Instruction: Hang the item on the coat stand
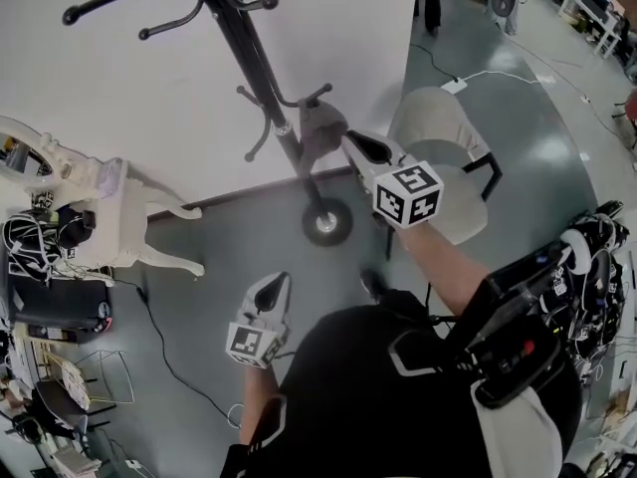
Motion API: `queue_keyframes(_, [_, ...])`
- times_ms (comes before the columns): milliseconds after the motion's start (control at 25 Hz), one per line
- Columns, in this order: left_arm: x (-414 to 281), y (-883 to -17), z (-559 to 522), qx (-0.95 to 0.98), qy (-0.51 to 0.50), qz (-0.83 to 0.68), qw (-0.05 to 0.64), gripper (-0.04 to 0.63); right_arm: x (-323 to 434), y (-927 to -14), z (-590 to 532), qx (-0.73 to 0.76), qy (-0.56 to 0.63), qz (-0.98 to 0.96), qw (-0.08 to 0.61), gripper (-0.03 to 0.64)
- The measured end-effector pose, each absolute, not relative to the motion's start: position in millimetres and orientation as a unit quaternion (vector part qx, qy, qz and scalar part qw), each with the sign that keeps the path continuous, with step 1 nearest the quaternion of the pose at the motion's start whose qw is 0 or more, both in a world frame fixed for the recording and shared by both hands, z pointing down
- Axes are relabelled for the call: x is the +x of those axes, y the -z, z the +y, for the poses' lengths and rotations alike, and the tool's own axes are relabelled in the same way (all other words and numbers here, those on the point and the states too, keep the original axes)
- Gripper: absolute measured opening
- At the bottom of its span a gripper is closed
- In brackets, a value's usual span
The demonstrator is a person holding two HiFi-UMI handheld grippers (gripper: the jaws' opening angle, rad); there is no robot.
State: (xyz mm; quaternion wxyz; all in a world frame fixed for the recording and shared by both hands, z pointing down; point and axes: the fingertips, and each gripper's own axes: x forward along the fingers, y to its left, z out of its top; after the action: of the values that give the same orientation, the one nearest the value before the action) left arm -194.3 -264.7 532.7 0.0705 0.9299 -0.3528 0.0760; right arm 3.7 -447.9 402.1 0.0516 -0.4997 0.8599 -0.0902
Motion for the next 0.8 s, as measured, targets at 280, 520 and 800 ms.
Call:
queue_keyframes(280, [-199.2,-533.6,-250.5,0.933,-0.067,-0.345,0.074,0.029,-15.0,-378.6,-414.3,-0.489,0.077,0.867,0.053,0.018])
queue_keyframes(520, [-205.8,-539.2,-239.7,0.936,-0.068,-0.338,0.070,0.029,-23.7,-368.6,-392.4,-0.491,0.062,0.867,0.052,0.009])
queue_keyframes(800, [-211.6,-538.5,-231.8,0.939,-0.066,-0.332,0.069,0.028,-36.7,-360.2,-375.3,-0.490,0.048,0.870,0.044,0.009])
